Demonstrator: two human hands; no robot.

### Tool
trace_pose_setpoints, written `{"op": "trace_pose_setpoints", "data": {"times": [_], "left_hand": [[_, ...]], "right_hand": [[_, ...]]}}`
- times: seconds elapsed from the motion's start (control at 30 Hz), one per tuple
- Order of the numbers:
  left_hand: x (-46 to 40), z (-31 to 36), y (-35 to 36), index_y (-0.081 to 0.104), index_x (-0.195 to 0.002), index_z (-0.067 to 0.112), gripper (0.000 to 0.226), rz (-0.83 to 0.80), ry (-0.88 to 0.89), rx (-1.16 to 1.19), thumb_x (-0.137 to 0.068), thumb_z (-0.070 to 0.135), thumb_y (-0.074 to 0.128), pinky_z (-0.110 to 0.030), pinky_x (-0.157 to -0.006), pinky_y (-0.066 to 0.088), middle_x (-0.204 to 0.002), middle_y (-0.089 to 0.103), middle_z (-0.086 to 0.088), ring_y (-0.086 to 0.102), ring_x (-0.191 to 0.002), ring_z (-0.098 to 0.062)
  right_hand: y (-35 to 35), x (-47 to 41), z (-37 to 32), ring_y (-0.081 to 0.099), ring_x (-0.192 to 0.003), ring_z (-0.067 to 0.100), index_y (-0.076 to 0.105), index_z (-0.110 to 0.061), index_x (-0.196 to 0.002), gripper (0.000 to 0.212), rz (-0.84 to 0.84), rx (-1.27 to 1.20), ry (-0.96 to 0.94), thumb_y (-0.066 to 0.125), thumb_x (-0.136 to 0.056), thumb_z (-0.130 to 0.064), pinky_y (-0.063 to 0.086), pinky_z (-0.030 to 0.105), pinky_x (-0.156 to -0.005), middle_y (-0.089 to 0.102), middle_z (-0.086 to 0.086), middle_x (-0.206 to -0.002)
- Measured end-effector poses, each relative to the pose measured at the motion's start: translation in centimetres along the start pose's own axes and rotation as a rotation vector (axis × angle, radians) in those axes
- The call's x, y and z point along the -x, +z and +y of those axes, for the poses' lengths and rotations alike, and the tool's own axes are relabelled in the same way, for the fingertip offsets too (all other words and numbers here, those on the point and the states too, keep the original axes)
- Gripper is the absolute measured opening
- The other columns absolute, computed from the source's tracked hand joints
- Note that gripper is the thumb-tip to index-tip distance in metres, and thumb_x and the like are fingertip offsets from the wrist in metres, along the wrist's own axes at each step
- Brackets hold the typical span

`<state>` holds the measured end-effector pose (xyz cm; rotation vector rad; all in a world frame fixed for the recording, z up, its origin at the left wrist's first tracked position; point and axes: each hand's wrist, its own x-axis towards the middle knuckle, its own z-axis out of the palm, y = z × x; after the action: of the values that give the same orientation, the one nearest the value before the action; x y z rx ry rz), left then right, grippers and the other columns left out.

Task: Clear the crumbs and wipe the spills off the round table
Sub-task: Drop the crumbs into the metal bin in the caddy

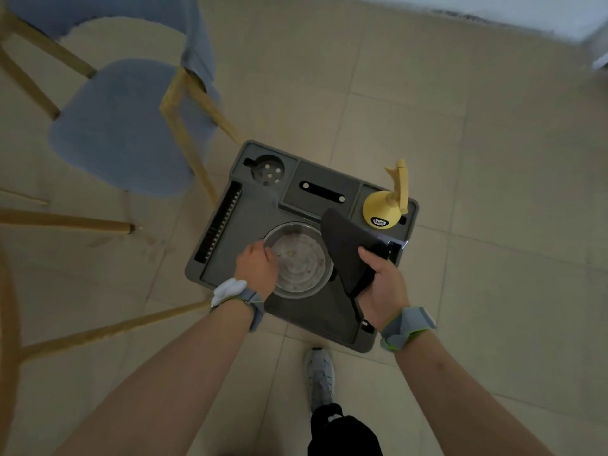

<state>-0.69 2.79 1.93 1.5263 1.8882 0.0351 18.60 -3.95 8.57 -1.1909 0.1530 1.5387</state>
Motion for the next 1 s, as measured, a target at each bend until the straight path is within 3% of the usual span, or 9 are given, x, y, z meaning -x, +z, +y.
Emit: {"op": "trace_pose_setpoints", "data": {"times": [0.23,0.43,0.6,0.83,0.9,1.0], "left_hand": [[-1.5,-0.6,1.0,0.052,-0.137,0.001,0.039,0.003,0.017,-0.108,-0.101,0.012,0.042,-0.041,-0.1,0.036,-0.129,0.06,-0.026,0.055,-0.115,-0.042],[-3.8,-1.5,0.9,0.052,-0.138,0.006,0.043,-0.025,-0.094,0.028,-0.096,0.012,0.054,-0.046,-0.101,0.044,-0.131,0.059,-0.023,0.053,-0.12,-0.043],[-5.8,-2.1,-0.2,0.062,-0.124,0.009,0.033,-0.095,-0.135,0.079,-0.092,0.014,0.061,-0.035,-0.081,0.044,-0.121,0.068,-0.018,0.061,-0.11,-0.041],[-6.1,-1.1,-1.8,0.07,-0.112,0.019,0.028,-0.173,-0.041,0.095,-0.086,0.012,0.06,-0.032,-0.074,0.046,-0.109,0.072,-0.011,0.065,-0.097,-0.035],[-5.9,-0.8,-2.6,0.068,-0.112,0.021,0.028,-0.19,-0.007,0.112,-0.087,0.014,0.059,-0.035,-0.072,0.051,-0.106,0.07,-0.009,0.063,-0.089,-0.031],[-5.4,-1.3,-4.4,0.065,-0.115,0.019,0.027,-0.216,-0.009,0.14,-0.09,0.013,0.058,-0.05,-0.077,0.061,-0.105,0.069,-0.011,0.066,-0.091,-0.037]], "right_hand": [[0.1,-1.1,2.0,0.065,-0.113,0.024,0.063,-0.011,-0.125,0.032,0.032,0.005,0.045,0.054,-0.094,-0.01,0.04,0.042,-0.11,0.071,0.006,-0.118],[-0.3,-1.5,2.5,0.066,-0.111,0.024,0.064,-0.01,-0.123,0.032,0.065,0.026,0.066,0.058,-0.092,-0.009,0.041,0.042,-0.11,0.071,0.007,-0.118],[-0.2,-1.5,1.9,0.063,-0.116,0.026,0.064,-0.008,-0.124,0.033,0.049,0.035,0.066,0.056,-0.093,-0.009,0.039,0.042,-0.111,0.07,0.008,-0.121],[0.7,-0.6,1.1,0.064,-0.115,0.027,0.068,-0.01,-0.114,0.026,0.033,0.103,0.042,0.055,-0.092,-0.006,0.041,0.043,-0.11,0.071,0.01,-0.117],[1.3,-0.4,1.0,0.065,-0.113,0.026,0.069,-0.012,-0.113,0.025,0.007,0.119,0.025,0.055,-0.093,-0.007,0.042,0.042,-0.109,0.073,0.007,-0.114],[2.6,0.3,0.9,0.065,-0.113,0.024,0.066,-0.011,-0.119,0.028,-0.046,0.102,0.009,0.053,-0.094,-0.007,0.043,0.041,-0.108,0.071,0.007,-0.117]]}}
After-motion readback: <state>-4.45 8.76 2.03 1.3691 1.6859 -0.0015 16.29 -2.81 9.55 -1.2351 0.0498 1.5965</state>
